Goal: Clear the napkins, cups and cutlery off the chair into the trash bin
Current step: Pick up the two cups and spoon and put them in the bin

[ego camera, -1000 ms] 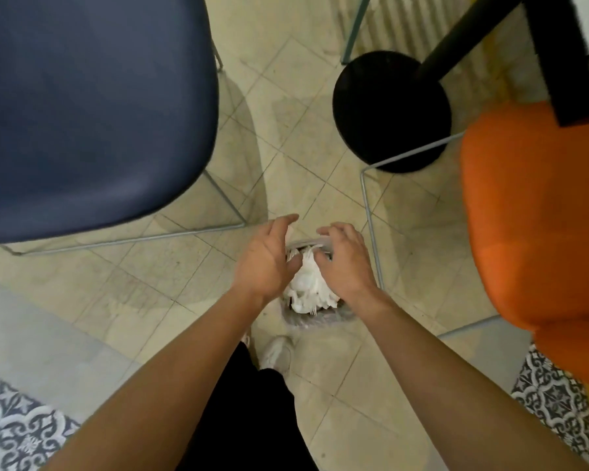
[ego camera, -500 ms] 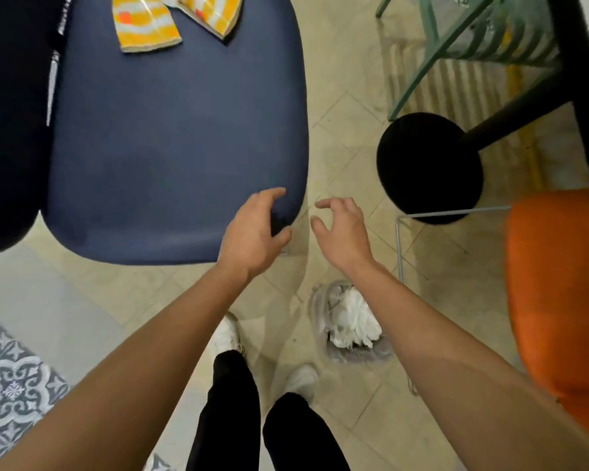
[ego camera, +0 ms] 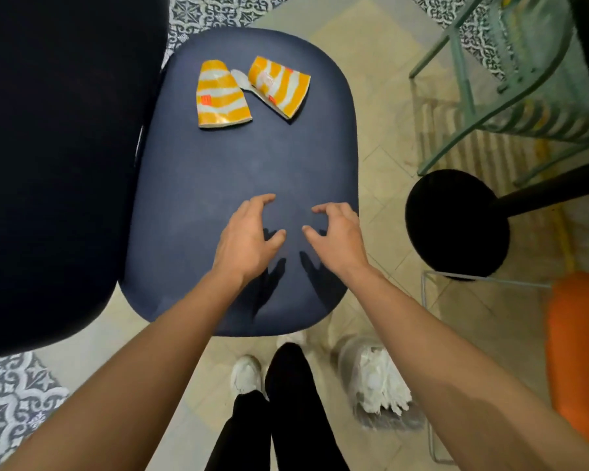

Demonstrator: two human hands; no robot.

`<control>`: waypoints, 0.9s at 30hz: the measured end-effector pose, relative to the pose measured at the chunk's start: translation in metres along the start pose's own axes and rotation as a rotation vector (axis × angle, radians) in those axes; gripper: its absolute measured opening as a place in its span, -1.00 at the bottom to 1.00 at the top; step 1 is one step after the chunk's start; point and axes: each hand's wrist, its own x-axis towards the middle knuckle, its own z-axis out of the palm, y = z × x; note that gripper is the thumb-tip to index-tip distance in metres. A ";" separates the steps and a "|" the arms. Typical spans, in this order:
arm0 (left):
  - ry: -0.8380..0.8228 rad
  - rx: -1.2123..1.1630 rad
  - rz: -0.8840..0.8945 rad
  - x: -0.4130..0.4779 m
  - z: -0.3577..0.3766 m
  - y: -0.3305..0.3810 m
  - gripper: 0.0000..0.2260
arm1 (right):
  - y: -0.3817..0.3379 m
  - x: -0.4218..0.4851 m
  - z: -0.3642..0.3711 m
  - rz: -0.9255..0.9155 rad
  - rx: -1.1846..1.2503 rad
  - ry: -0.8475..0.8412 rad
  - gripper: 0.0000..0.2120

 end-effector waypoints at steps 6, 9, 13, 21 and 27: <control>-0.006 -0.001 -0.048 0.034 -0.006 -0.006 -0.50 | -0.012 0.042 0.005 -0.018 -0.012 -0.052 -0.68; -0.014 0.009 -0.096 0.065 -0.009 -0.006 -0.49 | -0.015 0.076 0.003 -0.014 -0.010 -0.082 -0.68; 0.017 0.030 -0.116 0.089 -0.015 -0.009 -0.50 | -0.014 0.108 -0.001 -0.043 -0.034 -0.102 -0.68; 0.130 0.054 -0.156 0.158 -0.040 -0.017 -0.51 | -0.047 0.191 0.004 -0.099 -0.083 -0.092 -0.59; 0.216 0.111 -0.223 0.213 -0.054 -0.027 -0.48 | -0.080 0.250 0.004 -0.095 -0.074 -0.049 -0.34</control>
